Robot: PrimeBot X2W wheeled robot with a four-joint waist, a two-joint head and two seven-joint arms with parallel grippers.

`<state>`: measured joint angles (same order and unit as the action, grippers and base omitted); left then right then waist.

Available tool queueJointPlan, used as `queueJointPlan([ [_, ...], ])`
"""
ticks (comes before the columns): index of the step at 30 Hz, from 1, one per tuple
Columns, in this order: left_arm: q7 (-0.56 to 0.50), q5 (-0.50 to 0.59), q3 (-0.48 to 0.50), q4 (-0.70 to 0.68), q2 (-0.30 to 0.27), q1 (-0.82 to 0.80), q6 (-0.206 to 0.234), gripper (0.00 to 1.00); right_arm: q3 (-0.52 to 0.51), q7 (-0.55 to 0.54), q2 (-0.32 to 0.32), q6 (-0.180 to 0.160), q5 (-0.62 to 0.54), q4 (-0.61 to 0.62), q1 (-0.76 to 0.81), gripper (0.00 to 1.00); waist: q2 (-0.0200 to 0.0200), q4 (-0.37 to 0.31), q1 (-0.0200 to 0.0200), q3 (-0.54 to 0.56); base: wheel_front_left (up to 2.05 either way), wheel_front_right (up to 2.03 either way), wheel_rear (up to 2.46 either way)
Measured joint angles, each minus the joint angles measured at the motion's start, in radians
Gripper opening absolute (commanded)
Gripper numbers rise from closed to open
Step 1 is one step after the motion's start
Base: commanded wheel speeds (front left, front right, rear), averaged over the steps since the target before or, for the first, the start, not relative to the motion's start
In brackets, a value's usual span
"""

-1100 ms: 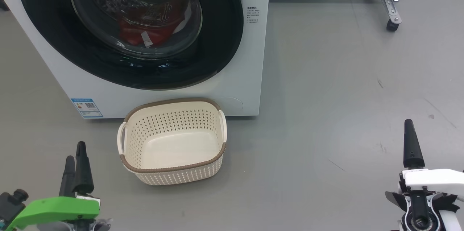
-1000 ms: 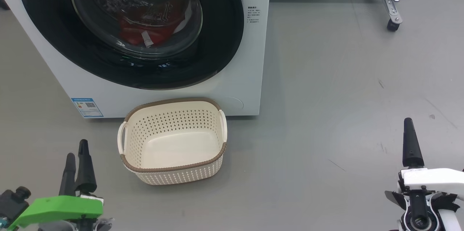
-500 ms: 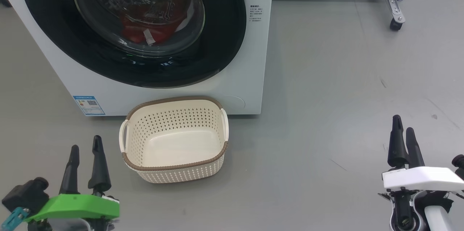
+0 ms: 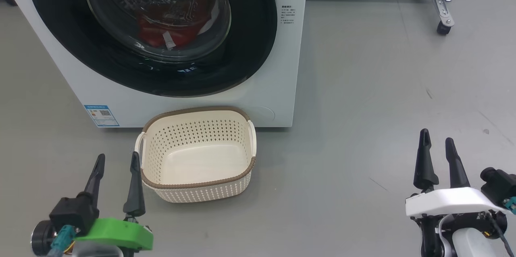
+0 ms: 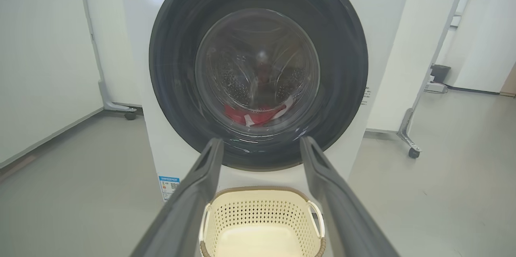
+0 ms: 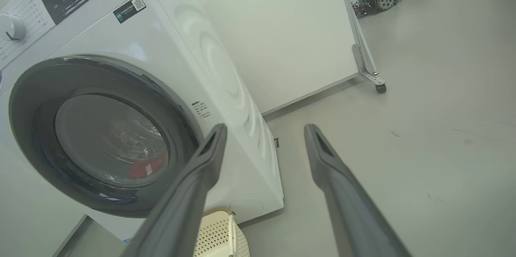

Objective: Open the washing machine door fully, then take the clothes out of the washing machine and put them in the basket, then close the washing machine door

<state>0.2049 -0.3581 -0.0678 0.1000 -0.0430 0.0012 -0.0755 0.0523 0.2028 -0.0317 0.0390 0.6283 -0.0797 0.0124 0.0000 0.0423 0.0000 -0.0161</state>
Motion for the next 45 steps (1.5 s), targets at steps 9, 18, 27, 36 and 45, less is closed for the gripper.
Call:
queueJointPlan([
  [9,0.028,0.199,-0.042,0.019,-0.006,0.003,0.021,1.00,0.040,0.032,-0.009,-0.042,-0.179,-0.036,0.001,1.00,0.0000,0.004,0.0000,0.003,0.00,0.00,0.00],
  [18,0.047,0.277,-0.058,0.079,-0.006,0.009,0.046,1.00,0.084,0.049,-0.014,-0.077,-0.274,-0.109,0.010,1.00,0.0000,0.003,0.0000,0.000,0.00,0.00,0.00],
  [27,0.047,0.260,-0.051,0.145,-0.005,0.012,0.063,1.00,0.088,0.049,-0.014,-0.086,-0.276,-0.142,0.010,1.00,0.0000,-0.002,0.0000,-0.003,0.00,0.00,0.00],
  [36,0.047,0.251,-0.050,0.179,-0.005,0.012,0.070,1.00,0.088,0.049,-0.014,-0.088,-0.276,-0.159,0.005,1.00,0.0000,-0.004,0.0000,-0.002,0.00,0.00,0.00],
  [45,0.047,0.241,-0.057,0.194,-0.004,0.009,0.070,1.00,0.089,0.049,-0.013,-0.093,-0.277,-0.175,-0.004,1.00,0.0000,-0.005,0.0000,-0.001,0.00,0.00,0.00],
])
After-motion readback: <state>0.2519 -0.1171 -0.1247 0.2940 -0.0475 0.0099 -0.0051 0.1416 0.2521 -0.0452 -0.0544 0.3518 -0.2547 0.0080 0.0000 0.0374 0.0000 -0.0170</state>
